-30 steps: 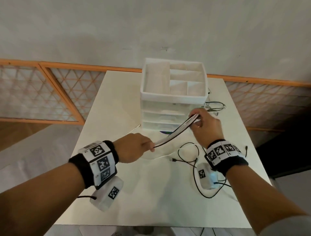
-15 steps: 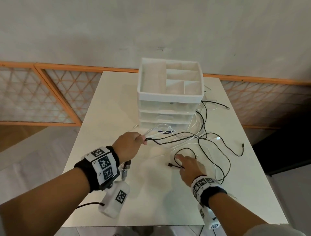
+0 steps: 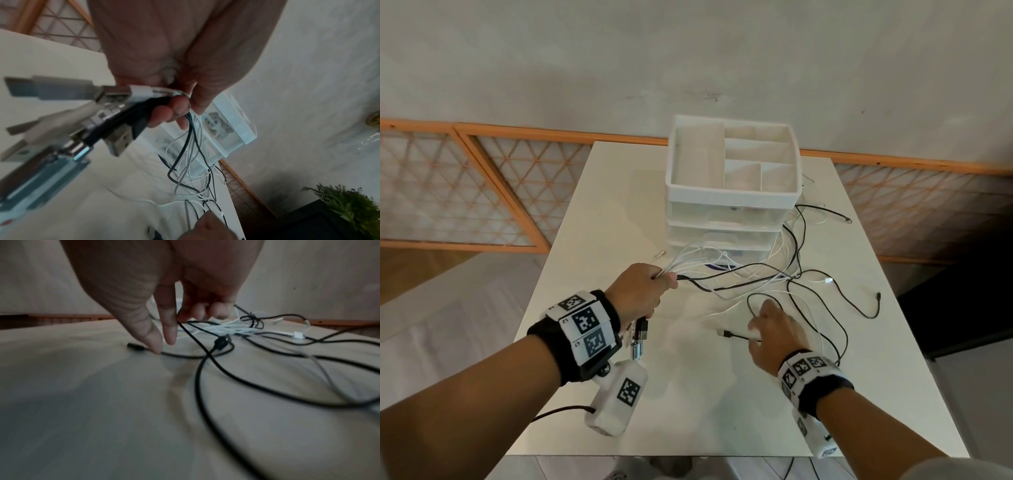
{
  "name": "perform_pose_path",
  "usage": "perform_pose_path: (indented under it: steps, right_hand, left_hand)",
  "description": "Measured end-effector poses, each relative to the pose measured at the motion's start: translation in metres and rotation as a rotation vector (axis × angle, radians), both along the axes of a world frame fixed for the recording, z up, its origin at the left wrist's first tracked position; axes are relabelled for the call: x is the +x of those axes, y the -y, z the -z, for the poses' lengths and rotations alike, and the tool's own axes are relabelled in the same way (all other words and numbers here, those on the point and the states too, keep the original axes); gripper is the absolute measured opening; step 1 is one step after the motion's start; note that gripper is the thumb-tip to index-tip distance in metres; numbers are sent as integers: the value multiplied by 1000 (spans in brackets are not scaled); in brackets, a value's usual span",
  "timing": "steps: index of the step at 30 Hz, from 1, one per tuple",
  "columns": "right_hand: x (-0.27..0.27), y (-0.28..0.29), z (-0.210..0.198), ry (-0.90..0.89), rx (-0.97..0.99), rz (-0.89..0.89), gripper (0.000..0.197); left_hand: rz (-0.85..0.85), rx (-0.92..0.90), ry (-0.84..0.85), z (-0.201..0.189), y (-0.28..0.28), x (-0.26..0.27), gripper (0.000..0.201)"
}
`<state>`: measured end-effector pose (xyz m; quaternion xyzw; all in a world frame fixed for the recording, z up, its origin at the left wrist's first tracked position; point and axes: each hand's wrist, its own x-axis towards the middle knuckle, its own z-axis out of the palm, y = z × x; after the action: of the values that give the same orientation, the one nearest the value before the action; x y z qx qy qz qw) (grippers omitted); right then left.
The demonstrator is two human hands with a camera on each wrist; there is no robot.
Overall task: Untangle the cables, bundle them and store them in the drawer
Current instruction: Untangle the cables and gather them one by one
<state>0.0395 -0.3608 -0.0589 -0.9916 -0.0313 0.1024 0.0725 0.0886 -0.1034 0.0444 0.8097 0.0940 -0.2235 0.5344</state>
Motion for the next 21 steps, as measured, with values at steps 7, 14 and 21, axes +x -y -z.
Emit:
perform_pose_path:
  steps: [7,14,21]
  right_hand:
    - [-2,-18,9,-48,-188,-49,22]
    - [13,-25,-38,462,270,-96,8]
    - [13,-56,-83,392,585,-421,12]
  left_hand:
    - [-14,0,-28,4,2,-2,29]
    - [43,-45,-51,-3,-5,-3,28]
    - [-9,-169,57,-28,-3,4,22]
